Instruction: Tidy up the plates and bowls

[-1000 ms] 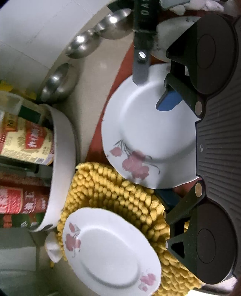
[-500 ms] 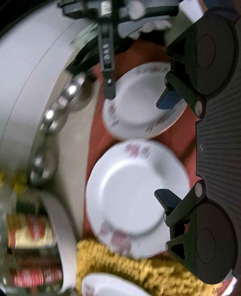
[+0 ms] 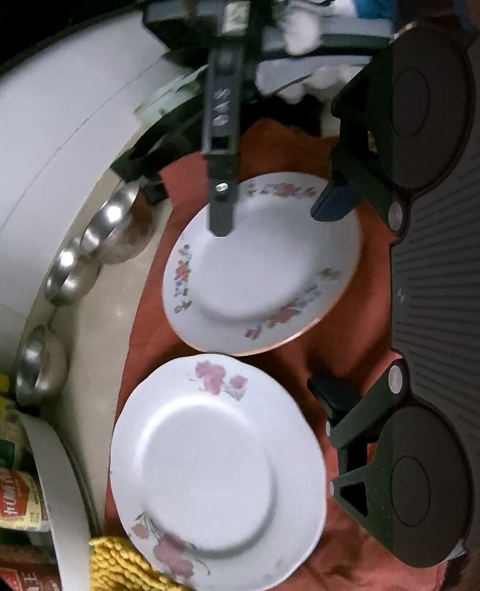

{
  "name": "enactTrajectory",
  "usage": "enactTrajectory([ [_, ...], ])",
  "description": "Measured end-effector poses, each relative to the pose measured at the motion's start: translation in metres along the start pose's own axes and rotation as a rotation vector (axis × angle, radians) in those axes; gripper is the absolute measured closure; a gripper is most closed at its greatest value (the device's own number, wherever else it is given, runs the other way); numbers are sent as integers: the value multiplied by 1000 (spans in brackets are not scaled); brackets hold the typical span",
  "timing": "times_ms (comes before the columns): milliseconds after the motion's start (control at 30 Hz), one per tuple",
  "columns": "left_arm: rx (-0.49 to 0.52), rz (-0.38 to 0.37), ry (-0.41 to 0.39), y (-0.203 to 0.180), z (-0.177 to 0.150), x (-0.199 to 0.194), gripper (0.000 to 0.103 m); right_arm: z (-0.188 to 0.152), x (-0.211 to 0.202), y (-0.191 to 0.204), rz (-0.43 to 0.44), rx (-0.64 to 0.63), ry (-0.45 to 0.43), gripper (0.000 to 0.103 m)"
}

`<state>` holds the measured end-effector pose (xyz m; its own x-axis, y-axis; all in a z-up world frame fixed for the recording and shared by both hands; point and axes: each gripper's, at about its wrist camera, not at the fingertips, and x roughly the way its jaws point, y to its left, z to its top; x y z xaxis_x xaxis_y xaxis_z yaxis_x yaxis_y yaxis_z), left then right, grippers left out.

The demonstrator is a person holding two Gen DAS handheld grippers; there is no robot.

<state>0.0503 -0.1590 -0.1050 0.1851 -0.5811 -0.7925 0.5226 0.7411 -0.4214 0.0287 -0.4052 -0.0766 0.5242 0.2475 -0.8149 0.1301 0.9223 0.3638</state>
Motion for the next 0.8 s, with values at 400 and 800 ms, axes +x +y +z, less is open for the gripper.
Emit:
enactTrajectory([
  [400,-44,79,-33,-22,8,15,7,21,3,-26,140,-69,40,46],
  [800,-45,181,-93,-42,2,26,3,12,11,-40,190,-119,95,43],
])
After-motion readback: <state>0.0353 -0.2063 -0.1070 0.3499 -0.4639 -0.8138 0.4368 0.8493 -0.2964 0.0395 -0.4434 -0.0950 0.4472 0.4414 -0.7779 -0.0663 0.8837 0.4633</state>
